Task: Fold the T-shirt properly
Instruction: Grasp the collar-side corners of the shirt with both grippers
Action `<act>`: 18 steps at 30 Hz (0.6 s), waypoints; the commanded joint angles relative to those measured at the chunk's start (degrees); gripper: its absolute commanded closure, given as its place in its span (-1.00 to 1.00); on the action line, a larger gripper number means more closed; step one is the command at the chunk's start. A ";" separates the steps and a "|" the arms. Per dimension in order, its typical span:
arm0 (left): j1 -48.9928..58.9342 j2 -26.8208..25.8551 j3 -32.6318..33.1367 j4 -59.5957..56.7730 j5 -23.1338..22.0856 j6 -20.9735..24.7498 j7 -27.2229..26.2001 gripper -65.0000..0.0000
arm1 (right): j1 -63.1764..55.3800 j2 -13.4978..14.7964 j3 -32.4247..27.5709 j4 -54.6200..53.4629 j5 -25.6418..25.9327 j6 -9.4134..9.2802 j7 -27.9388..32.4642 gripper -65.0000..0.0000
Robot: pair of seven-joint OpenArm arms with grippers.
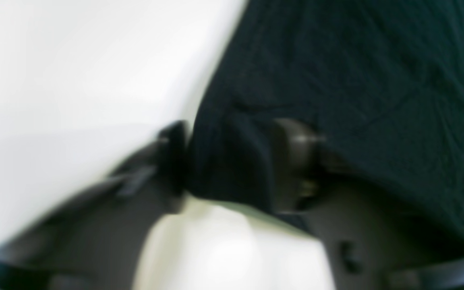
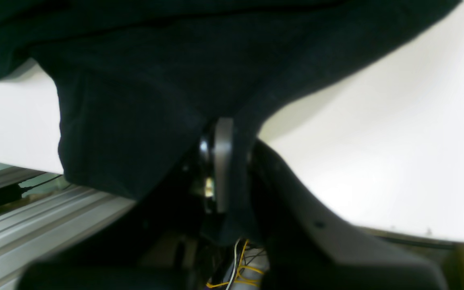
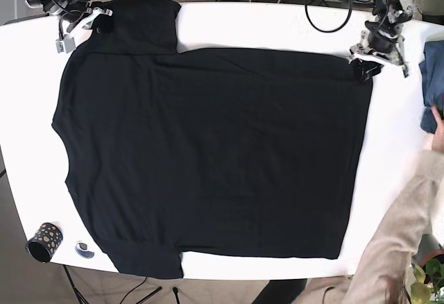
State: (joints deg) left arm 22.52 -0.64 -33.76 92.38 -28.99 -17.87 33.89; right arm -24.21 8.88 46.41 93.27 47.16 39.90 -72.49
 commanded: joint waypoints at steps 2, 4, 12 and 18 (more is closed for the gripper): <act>0.47 0.07 0.04 0.06 0.03 -0.02 1.32 0.60 | -0.19 0.83 0.31 1.10 0.98 0.10 0.44 0.98; 0.47 0.07 0.13 0.06 0.03 -0.02 1.32 0.70 | -0.19 0.83 0.31 1.10 0.98 0.10 0.44 0.98; 0.47 0.25 -0.04 1.12 -0.33 -0.02 1.32 0.98 | -0.19 0.83 0.14 1.10 1.33 0.10 0.44 0.98; 2.93 0.16 -0.22 8.15 -0.33 -0.02 1.32 0.98 | -0.63 0.83 0.40 4.09 1.33 0.10 0.44 0.98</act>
State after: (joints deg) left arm 24.53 0.08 -33.69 97.47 -28.40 -17.50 36.38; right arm -24.51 8.86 46.39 94.72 47.11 39.90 -72.69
